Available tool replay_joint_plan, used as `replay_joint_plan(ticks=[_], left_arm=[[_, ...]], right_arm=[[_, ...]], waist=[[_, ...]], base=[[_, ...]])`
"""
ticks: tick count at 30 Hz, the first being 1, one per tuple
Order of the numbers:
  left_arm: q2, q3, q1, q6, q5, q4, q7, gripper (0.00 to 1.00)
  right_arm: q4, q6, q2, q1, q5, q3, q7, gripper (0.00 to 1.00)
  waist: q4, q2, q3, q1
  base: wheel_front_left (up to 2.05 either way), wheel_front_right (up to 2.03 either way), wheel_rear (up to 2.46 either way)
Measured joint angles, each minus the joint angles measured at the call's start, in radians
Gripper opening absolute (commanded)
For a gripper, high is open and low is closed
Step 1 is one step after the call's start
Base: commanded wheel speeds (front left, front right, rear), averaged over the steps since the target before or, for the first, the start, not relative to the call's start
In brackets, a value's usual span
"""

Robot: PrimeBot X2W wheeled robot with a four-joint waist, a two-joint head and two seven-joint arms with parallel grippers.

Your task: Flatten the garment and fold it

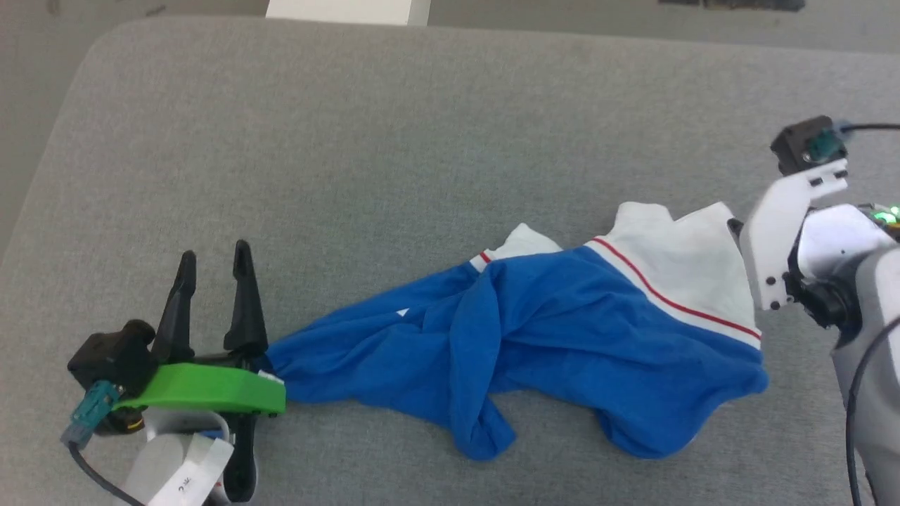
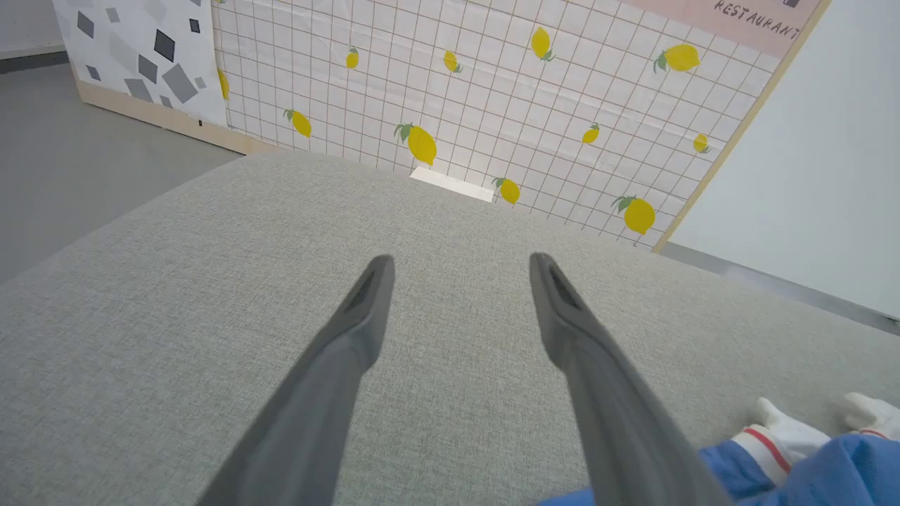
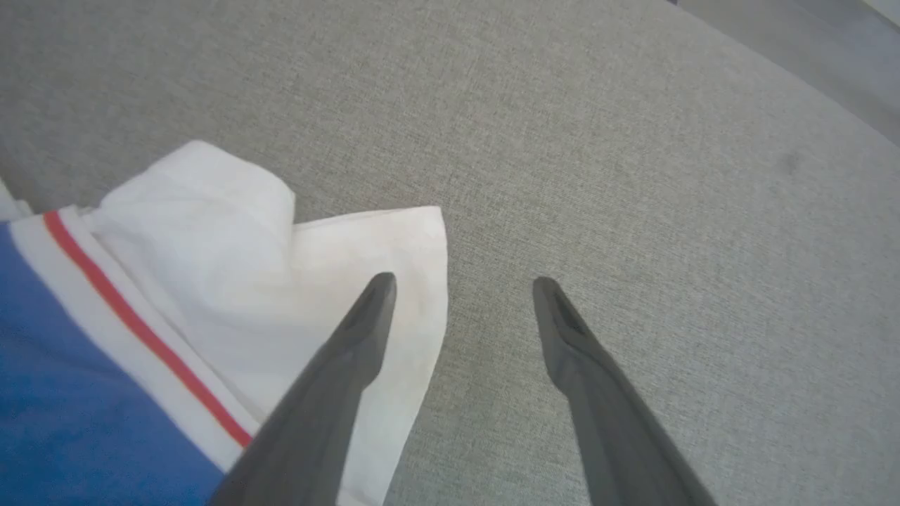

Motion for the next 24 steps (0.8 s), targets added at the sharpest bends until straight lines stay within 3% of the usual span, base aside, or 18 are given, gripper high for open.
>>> replay_joint_plan(ticks=[9,14,15,16,17,21,24], left_arm=[[-0.04,-0.001,-0.033,-0.032,0.014,0.02,0.0,1.0],[-0.061,0.006,-0.037,-0.047,0.021,0.038,0.0,1.0],[-0.062,0.007,-0.037,-0.048,0.022,0.043,0.0,1.0],[-0.063,0.009,-0.037,-0.05,0.023,0.046,0.0,1.0],[-0.064,0.011,-0.037,-0.054,0.023,0.05,0.0,1.0],[-0.069,0.014,-0.037,-0.058,0.037,0.058,0.0,1.0],[-0.071,0.016,-0.037,-0.065,0.047,0.064,0.0,1.0]], right_arm=[[0.073,0.0,-0.063,-0.083,0.008,0.152,0.116,1.0],[0.067,0.0,-0.106,-0.108,0.076,0.203,0.191,1.0],[0.066,0.0,-0.108,-0.11,0.088,0.204,0.2,0.85],[0.064,0.0,-0.111,-0.112,0.098,0.203,0.207,0.11],[0.063,0.0,-0.116,-0.112,0.106,0.203,0.211,0.0],[0.051,0.0,-0.104,-0.097,0.139,0.161,0.197,0.0],[0.029,0.0,-0.103,-0.073,0.144,0.086,0.128,0.0]], waist=[[0.051,0.0,0.079,0.0],[0.069,0.0,0.1,-0.0001],[0.069,0.0,0.099,-0.0001],[0.067,0.0,0.098,-0.0001],[0.065,0.0,0.095,-0.0001],[0.053,0.0,0.08,-0.0001],[0.043,0.0,0.061,-0.0001]], base=[[0.0,0.0,0.0],[0.0,0.0,0.0],[0.0,0.0,0.0],[0.0,0.0,0.0],[0.0,0.0,0.0],[0.0,0.0,0.0],[0.0,0.0,0.0]])
